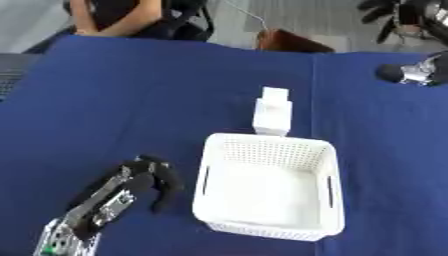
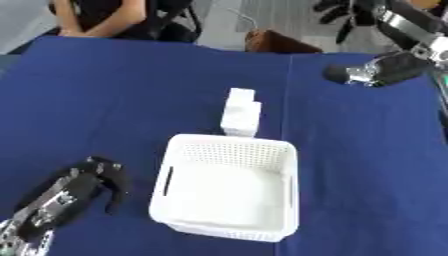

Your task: Pick up objects on the table and place them in the box.

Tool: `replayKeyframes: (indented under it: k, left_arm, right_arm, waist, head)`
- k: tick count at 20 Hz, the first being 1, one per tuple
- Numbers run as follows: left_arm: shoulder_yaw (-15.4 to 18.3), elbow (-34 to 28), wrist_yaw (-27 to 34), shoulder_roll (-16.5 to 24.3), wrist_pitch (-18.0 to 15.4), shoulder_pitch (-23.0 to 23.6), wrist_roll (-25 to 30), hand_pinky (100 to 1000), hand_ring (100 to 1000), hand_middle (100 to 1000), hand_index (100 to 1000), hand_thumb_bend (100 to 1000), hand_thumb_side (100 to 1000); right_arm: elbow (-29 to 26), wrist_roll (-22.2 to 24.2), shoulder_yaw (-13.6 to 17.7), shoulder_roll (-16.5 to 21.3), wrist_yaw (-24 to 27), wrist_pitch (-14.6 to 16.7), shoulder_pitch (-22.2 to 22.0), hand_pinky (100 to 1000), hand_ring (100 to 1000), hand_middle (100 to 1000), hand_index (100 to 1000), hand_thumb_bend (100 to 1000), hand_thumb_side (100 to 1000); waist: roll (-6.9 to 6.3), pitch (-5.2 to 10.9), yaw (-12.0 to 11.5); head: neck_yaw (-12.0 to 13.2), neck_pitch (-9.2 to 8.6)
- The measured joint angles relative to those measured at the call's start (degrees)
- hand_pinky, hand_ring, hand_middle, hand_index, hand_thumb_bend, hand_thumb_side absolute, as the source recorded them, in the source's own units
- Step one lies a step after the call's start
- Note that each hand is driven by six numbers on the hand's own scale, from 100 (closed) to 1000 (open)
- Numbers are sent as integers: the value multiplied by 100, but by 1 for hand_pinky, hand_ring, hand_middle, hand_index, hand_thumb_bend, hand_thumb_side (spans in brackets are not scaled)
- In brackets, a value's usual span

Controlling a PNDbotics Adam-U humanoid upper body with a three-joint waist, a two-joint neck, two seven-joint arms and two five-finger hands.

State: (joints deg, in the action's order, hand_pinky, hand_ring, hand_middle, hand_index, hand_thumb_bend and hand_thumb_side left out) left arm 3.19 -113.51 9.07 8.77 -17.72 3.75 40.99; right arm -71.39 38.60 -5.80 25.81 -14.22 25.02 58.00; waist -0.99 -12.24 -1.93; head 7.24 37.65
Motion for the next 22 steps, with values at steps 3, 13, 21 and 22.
replayKeyframes:
  k: [3,13,21,22]
  left_arm:
    - [-1,0,0,0,-1,1,10,150,253,406,665,100,909]
    - [-1,0,5,0,-3,6,50,150,253,406,665,100,909]
    - [-7,0,31,0,-12,49,71,151,254,407,665,100,910]
    - [-14,0,34,0,-8,49,77,151,254,407,665,100,910]
  right_arm:
    - [239,-17,-122,-136,-178,17,165,640,850,895,994,629,547]
    - [681,-94,-230,-475,-512,94,391,640,849,896,988,631,549]
    - [1034,-116,-209,-858,-942,116,692,648,844,894,973,631,539]
    - [1105,-135,-193,-927,-1060,135,726,657,847,895,972,628,537]
  waist:
    - [0,14,-15]
    - [-4,16,-52]
    - [-22,37,-79]
    - [-24,47,-93]
  head:
    - [0,2]
    - [5,44]
    - [40,67]
    - [40,74]
